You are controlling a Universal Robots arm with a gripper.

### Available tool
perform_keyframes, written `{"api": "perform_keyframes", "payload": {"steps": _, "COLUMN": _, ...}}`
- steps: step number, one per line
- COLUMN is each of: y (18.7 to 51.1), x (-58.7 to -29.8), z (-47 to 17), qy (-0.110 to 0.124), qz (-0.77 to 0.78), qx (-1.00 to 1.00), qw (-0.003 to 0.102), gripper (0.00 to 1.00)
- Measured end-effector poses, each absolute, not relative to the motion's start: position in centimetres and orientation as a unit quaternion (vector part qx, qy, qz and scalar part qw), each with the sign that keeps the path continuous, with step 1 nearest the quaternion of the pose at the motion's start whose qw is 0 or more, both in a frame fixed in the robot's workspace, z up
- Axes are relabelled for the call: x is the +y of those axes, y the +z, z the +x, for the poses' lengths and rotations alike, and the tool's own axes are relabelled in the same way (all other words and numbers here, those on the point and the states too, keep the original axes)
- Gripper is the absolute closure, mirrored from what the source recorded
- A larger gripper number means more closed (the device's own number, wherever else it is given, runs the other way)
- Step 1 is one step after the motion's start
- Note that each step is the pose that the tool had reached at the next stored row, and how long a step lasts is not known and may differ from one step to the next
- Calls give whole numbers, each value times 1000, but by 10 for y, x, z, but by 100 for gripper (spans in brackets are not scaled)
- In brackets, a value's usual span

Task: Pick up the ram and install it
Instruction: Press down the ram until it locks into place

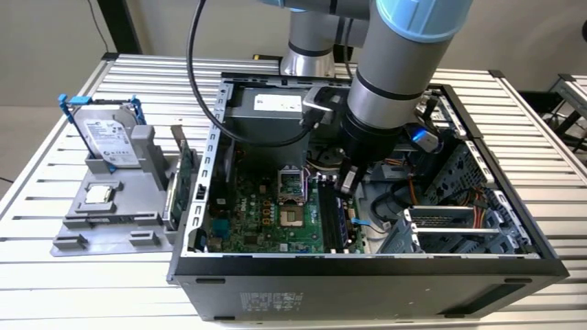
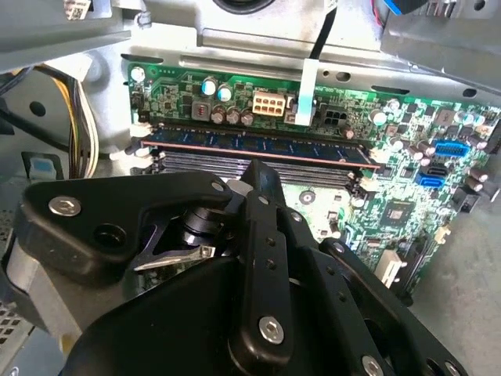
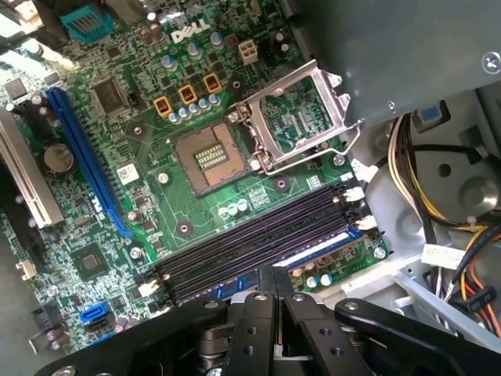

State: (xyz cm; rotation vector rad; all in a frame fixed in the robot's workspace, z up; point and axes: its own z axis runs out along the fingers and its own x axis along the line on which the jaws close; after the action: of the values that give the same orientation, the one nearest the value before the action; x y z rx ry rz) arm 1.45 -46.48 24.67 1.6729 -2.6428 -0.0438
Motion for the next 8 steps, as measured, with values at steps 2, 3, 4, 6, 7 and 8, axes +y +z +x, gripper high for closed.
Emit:
{"api": "perform_keyframes", "payload": {"steps": 2, "y": 247, "x": -465, "z": 15, "qy": -14, "qz": 541, "qx": -841, "qw": 7, "gripper": 100}}
{"api": "perform_keyframes", "payload": {"steps": 3, "y": 247, "x": -465, "z": 15, "qy": -14, "qz": 544, "qx": -839, "qw": 7, "gripper": 100}}
{"api": "perform_keyframes", "payload": {"steps": 4, "y": 247, "x": -465, "z": 15, "qy": -14, "qz": 547, "qx": -837, "qw": 7, "gripper": 100}}
{"api": "perform_keyframes", "payload": {"steps": 6, "y": 247, "x": -465, "z": 14, "qy": -14, "qz": 552, "qx": -834, "qw": 7, "gripper": 100}}
{"api": "perform_keyframes", "payload": {"steps": 7, "y": 247, "x": -465, "z": 15, "qy": -14, "qz": 554, "qx": -832, "qw": 7, "gripper": 100}}
{"api": "perform_keyframes", "payload": {"steps": 8, "y": 247, "x": -465, "z": 15, "qy": -14, "qz": 557, "qx": -831, "qw": 7, "gripper": 100}}
